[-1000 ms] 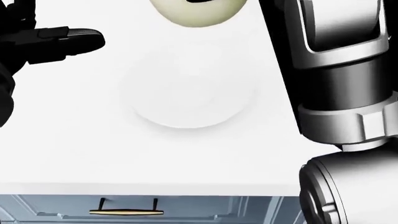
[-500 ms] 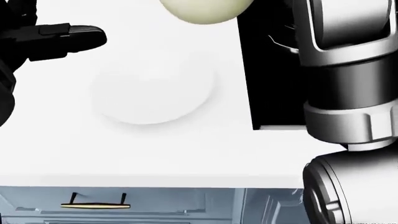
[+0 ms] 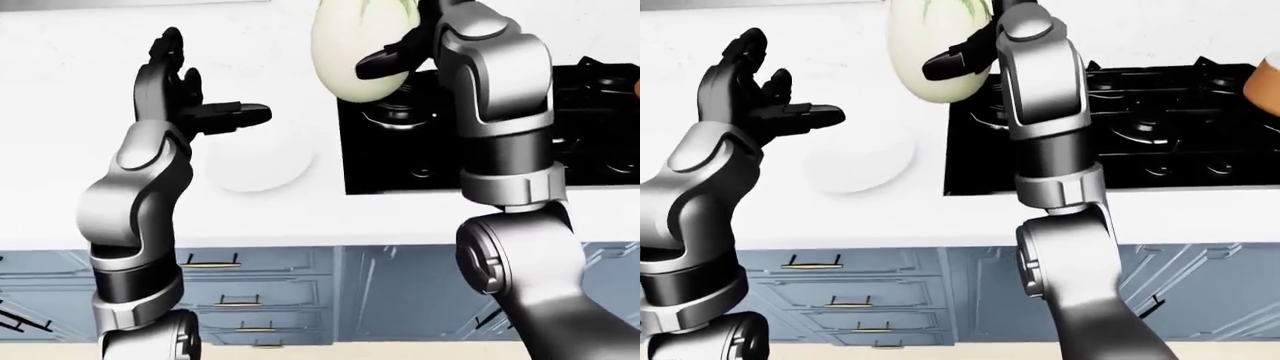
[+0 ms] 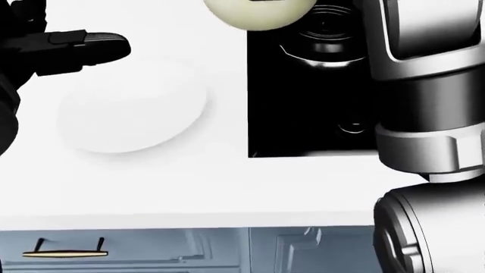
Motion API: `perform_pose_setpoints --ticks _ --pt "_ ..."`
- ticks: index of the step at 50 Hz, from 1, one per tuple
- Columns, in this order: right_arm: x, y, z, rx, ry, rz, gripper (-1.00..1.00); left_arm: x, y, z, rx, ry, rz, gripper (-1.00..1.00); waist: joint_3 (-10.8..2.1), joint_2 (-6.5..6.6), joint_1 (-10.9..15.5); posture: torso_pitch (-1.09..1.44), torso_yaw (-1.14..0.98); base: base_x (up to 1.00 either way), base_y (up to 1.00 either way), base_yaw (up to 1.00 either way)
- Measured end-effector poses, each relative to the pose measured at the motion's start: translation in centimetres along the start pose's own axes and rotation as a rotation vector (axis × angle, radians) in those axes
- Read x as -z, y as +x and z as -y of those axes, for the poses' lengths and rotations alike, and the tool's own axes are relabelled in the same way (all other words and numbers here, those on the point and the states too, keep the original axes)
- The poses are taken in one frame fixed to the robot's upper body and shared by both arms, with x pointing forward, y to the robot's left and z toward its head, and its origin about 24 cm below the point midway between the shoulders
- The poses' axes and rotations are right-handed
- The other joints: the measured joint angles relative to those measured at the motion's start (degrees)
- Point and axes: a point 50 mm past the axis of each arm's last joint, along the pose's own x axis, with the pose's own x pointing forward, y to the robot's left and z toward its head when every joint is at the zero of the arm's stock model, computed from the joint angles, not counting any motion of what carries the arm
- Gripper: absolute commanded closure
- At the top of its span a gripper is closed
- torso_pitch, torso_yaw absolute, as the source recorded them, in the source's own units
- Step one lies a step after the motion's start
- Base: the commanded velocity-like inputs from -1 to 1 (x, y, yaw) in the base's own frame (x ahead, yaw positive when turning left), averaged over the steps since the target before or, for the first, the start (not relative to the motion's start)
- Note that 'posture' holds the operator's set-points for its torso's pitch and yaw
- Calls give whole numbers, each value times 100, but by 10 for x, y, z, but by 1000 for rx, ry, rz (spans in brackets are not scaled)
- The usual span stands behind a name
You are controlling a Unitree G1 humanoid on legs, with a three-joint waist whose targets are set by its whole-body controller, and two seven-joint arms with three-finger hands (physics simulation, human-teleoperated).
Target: Pick the zucchini from the plate and place it in the pan.
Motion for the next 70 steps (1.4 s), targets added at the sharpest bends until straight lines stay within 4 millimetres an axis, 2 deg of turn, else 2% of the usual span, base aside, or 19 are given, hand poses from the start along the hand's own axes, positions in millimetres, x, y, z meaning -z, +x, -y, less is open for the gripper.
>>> perform_pose_setpoints --ticks 2,4,8,12,15,19,29,31,34,36,40,42,47,52,55,61,65,68,70 --pt "-4 -1 -1 -6 -2 15 100 -3 0 -1 -5 0 13 -100 -37 163 -12 0 0 0 -24 0" --pt "-2 0 -6 -24 -7 16 100 -1 0 -5 -21 -1 10 -100 -40 34 19 0 0 0 -25 0" --pt "1 1 -10 -48 -10 -5 100 5 1 -7 -35 3 -20 -100 -117 0 0 0 0 0 -24 0" --pt "-6 -1 -6 -32 -8 25 100 -1 0 -6 -27 3 5 -100 -96 -261 19 0 0 0 -25 0" --pt "-9 -3 -4 -25 -9 39 100 -4 0 -6 -26 2 18 -100 -159 -626 18 0 0 0 -24 0" --pt "3 0 6 10 -1 -6 100 4 0 4 17 3 -14 -100 -105 -531 -76 0 0 0 -24 0" --pt "3 -1 1 -7 2 1 100 -3 -1 1 6 1 18 -100 -38 147 -12 0 0 0 -25 0" --pt "3 -2 -3 -19 1 8 100 -2 -1 -3 -6 2 12 -100 -32 46 44 0 0 0 -24 0" --pt "7 0 -10 -51 -3 -13 100 6 0 -8 -33 4 -23 -100 -93 49 32 0 0 0 -24 0" --pt "5 -1 -9 -51 -4 -14 100 4 0 -7 -31 6 -22 -100 -120 -37 17 0 0 0 -25 0" --pt "-5 -3 -5 -35 -4 25 100 -1 -1 -5 -22 4 6 -100 -102 -326 35 0 0 0 -25 0" --pt "-8 -4 -4 -31 -6 37 100 -3 -1 -5 -20 4 14 -100 -146 -570 32 0 0 0 -28 0" --pt "1 -1 7 9 0 -2 100 6 0 6 28 3 -22 -100 -93 -408 -67 0 0 0 -28 0" --pt "3 -1 1 -6 -3 -4 100 2 0 1 6 1 -8 -100 -4 -96 13 0 0 0 -28 0" --pt "2 -1 -1 -15 -2 3 100 -2 -1 0 0 2 13 -100 -27 154 5 0 0 0 -28 0" --pt "8 0 -12 -61 -4 -21 100 5 1 -8 -33 6 -22 -100 -124 29 30 0 0 0 -29 0" --pt "-1 -2 -7 -42 -2 12 100 1 0 -6 -24 6 1 -100 -97 -246 37 0 0 0 -29 0" --pt "-8 -3 -4 -34 -5 33 100 -2 0 -4 -20 6 13 -100 -148 -609 33 0 0 0 -28 0" --pt "-4 -2 1 -18 1 28 100 0 -1 1 1 3 6 -100 -114 -550 -65 0 0 0 -28 0"
